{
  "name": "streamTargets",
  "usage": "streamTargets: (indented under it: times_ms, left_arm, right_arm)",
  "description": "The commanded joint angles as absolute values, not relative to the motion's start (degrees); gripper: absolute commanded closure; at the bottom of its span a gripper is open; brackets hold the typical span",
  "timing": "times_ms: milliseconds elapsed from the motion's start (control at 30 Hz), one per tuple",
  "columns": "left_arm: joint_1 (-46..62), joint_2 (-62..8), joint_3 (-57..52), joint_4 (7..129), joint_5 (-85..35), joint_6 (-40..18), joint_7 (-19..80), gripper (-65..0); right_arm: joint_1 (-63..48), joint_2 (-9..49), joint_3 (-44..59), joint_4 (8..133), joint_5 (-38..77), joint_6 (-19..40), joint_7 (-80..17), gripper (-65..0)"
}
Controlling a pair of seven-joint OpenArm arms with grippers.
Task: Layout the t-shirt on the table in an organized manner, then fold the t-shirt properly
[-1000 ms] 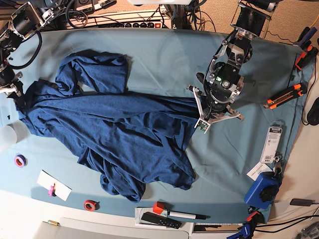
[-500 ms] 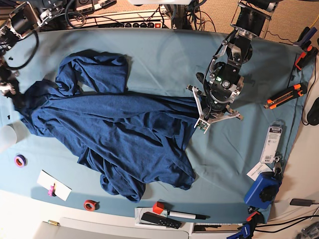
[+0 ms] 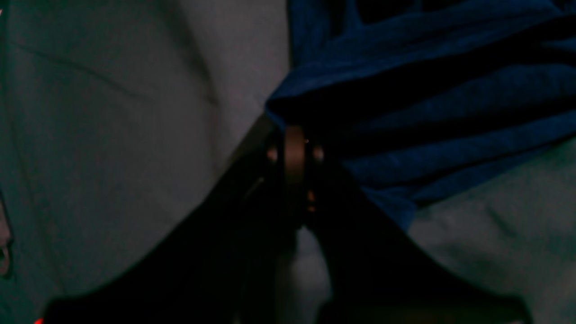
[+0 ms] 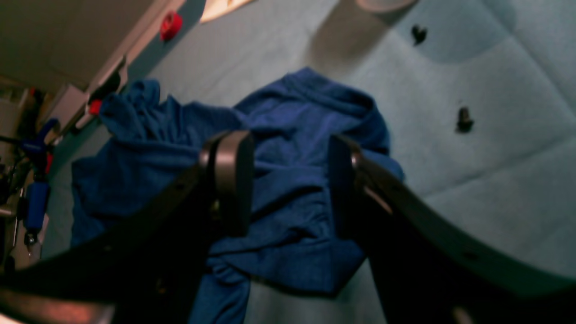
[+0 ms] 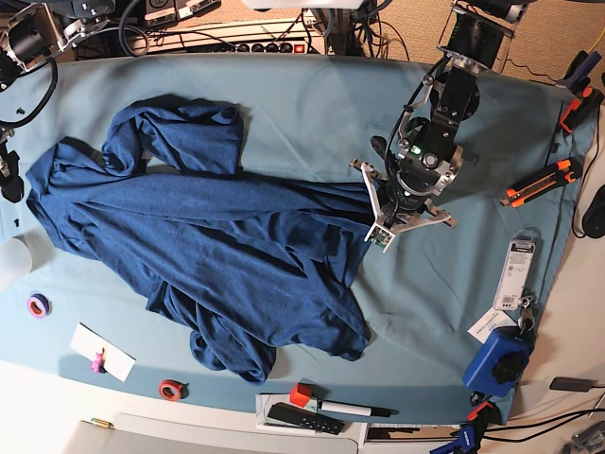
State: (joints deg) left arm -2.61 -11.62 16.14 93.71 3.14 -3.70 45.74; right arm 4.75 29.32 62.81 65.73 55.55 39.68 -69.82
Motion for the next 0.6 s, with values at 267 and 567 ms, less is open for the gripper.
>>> streamTargets:
  times_ms: [267, 567]
  left_arm:
    - [-3.49, -11.57, 15.99, 94.54, 2.94, -3.75, 44.12, 0.0]
    - [-3.49, -11.25, 15.99, 94.54, 1.83, -3.95, 44.03, 0.0]
  right_arm:
    - [1.67, 30.72, 63.0, 66.76, 85.0, 40.0, -80.0, -27.0]
    - [-6.31, 23.16, 63.02, 66.81, 85.0, 40.0, -80.0, -27.0]
